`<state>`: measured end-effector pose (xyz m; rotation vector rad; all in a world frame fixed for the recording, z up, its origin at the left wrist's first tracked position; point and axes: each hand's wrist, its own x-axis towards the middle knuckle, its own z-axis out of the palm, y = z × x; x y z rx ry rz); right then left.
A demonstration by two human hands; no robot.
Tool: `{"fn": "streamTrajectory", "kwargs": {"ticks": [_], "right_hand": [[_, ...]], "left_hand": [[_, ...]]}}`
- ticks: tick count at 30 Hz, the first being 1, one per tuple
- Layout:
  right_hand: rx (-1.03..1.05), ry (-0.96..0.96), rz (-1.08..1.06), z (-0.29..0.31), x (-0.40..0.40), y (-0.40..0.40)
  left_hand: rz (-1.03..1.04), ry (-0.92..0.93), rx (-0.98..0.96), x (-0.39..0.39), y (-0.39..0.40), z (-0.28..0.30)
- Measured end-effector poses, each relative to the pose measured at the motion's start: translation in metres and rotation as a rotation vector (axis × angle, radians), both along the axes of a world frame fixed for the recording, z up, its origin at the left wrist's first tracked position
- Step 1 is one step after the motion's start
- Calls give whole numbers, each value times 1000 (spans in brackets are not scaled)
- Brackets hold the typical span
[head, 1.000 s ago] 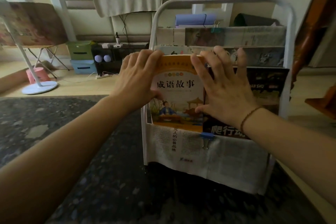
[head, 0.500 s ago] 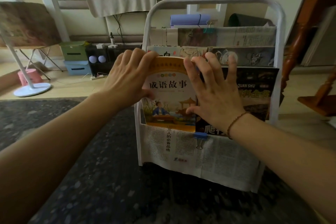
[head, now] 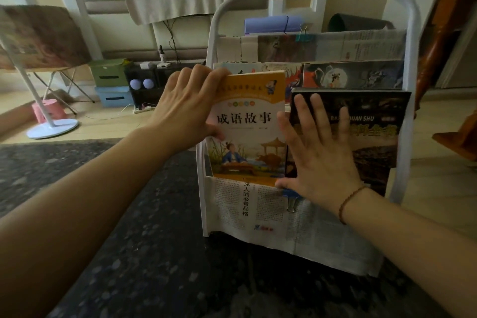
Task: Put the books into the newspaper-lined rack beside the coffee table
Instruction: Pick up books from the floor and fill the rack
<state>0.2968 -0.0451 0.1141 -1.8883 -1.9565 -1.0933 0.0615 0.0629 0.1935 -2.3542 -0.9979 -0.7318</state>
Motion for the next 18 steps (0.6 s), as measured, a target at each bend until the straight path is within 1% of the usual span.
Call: {"fn": "streamTrajectory", "kwargs": {"ticks": [3, 5, 7, 11, 14, 16, 18], "right_hand": [[-14, -56, 12, 3, 2, 3], [-13, -51, 17, 2, 4, 4], [-20, -34, 11, 1, 3, 4], [-13, -24, 51, 8, 3, 4], [106, 47, 110, 39, -4, 3], [137, 61, 67, 65, -11, 7], [81, 16, 24, 82, -15, 15]], "left_hand": [[-22, -18, -108, 2, -1, 2], [-58, -26, -181, 2, -2, 2], [-80, -5, -204, 3, -2, 3], [-102, 15, -191, 3, 0, 1], [-84, 26, -136, 4, 0, -1], [-70, 28, -91, 4, -1, 0], [-74, 9, -85, 3, -2, 0]]}}
